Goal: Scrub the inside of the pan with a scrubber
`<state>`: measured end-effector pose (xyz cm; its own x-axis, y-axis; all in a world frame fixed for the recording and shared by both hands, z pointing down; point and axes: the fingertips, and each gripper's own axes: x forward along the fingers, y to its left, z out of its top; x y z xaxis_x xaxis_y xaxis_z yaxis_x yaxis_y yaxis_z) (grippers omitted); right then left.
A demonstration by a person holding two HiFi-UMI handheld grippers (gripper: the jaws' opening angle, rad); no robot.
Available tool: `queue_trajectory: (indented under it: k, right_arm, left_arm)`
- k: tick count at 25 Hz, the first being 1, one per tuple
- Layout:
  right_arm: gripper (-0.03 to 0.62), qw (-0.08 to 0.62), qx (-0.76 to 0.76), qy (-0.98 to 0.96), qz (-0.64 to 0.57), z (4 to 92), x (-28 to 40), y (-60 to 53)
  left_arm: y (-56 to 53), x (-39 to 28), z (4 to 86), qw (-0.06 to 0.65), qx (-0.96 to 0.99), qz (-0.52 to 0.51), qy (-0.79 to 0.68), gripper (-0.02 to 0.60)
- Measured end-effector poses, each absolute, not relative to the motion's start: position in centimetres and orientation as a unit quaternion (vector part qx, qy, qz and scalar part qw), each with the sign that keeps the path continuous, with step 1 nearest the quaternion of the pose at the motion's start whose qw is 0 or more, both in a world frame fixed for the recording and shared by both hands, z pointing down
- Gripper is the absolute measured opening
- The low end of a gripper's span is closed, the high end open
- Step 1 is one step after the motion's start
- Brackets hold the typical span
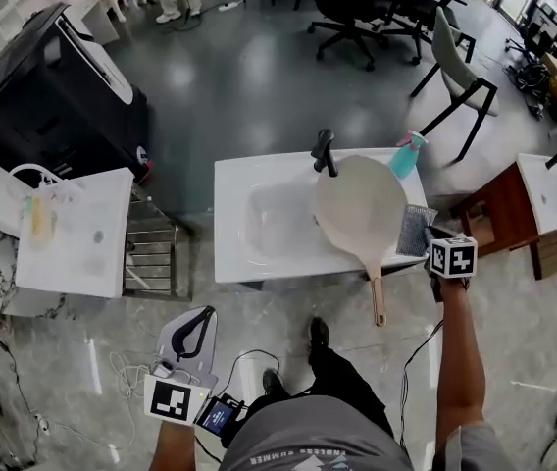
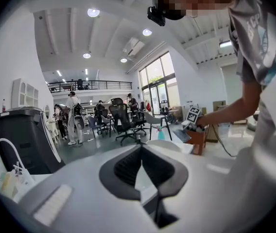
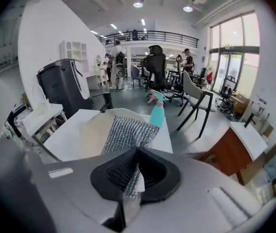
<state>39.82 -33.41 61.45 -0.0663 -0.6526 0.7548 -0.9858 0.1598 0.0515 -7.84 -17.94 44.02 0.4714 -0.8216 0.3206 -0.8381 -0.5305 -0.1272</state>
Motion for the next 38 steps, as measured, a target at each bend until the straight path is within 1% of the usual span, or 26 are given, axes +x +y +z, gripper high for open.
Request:
queue_trajectory:
  k: [5,10,17,24,26,28,32,34,35,36,38]
  right_arm:
    - [0.012,0.318,0.627,-0.642,0.305,64.7,46.3,-31.1]
    - [0.014,0.329,0.635,-0.601,0.358,70.3,50.3,-30.5]
    - [0.020,0.327,0.630,-0.569,0.415,76.1,51.7,-30.3]
    - [0.037,0.312,0.639,-0.568,0.415,76.6,51.7,-30.9]
    - [0.059,0.318,0.638,-0.572,0.405,76.4,51.5,-31.0]
    - [0.084,0.325,0.641,-0.575,0.391,75.7,51.4,-31.1]
    - [0.093,0.312,0.663,-0.587,0.344,71.1,51.3,-31.2]
    - [0.074,0.295,0.664,-0.614,0.308,67.0,49.7,-31.3]
    - [0.046,0.284,0.659,-0.636,0.285,64.5,48.2,-31.3]
    - [0.002,0.272,0.649,-0.662,0.258,61.8,46.3,-31.4]
    - [0.000,0.241,0.620,-0.720,0.199,56.1,41.1,-31.2]
  left_arm:
    - [-18.7,-5.1,43.6,0.018,0.867,0.186,-0.463,0.002]
    - [-19.5,-3.0,44.0,0.017,0.870,0.200,-0.450,0.002]
    - [-19.9,-1.7,44.7,0.020,0.870,0.211,-0.446,0.002]
    - [-19.6,-1.9,44.9,0.024,0.865,0.215,-0.452,0.002]
    - [-19.4,-2.3,44.8,0.024,0.864,0.213,-0.455,0.002]
    - [-18.9,-2.6,44.5,0.021,0.863,0.214,-0.458,0.002]
    - [-17.7,-3.2,43.2,0.019,0.859,0.210,-0.466,0.002]
    - [-17.0,-3.8,42.4,0.017,0.857,0.202,-0.473,0.002]
    - [-16.7,-4.2,42.0,0.016,0.856,0.196,-0.478,0.002]
    - [-16.5,-4.5,41.6,0.013,0.856,0.187,-0.482,0.002]
    - [-16.0,-5.3,40.5,-0.003,0.858,0.165,-0.487,0.002]
